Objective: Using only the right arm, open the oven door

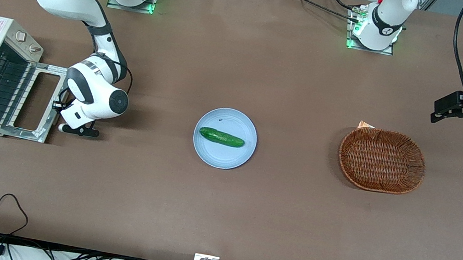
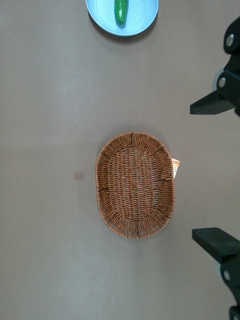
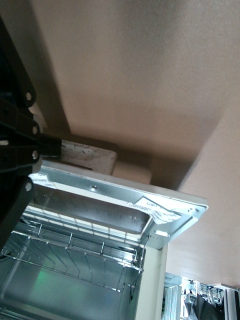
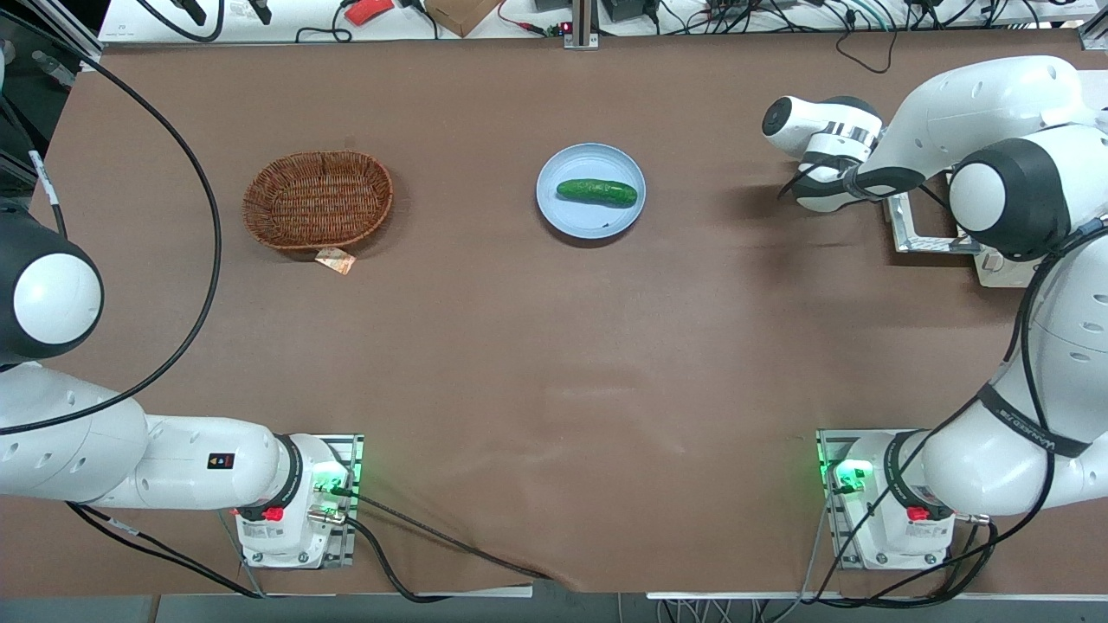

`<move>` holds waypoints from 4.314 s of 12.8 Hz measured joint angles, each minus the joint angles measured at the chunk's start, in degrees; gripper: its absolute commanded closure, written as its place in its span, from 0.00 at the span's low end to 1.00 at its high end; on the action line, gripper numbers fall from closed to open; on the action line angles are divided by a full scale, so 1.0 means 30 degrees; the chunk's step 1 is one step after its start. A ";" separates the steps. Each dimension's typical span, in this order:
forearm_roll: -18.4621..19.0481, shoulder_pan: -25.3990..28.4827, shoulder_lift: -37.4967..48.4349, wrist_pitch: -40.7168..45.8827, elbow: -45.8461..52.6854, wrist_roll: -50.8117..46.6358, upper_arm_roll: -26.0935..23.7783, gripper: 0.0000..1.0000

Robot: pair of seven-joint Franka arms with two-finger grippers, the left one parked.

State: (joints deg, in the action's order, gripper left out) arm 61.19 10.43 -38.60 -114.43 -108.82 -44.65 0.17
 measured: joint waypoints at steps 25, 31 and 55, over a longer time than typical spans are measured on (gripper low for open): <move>-1.7106 -0.2518 0.7168 0.1808 0.2203 1.0653 -0.0041 0.24; -1.9218 -0.2490 0.7932 0.4932 0.4250 1.2267 -0.0213 0.00; -2.0678 -0.2650 1.3036 0.7824 0.5222 1.4798 -0.0065 0.00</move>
State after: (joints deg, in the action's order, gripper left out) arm -0.84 2.48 0.51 -90.96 -93.15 -0.26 -0.02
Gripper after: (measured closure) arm 0.000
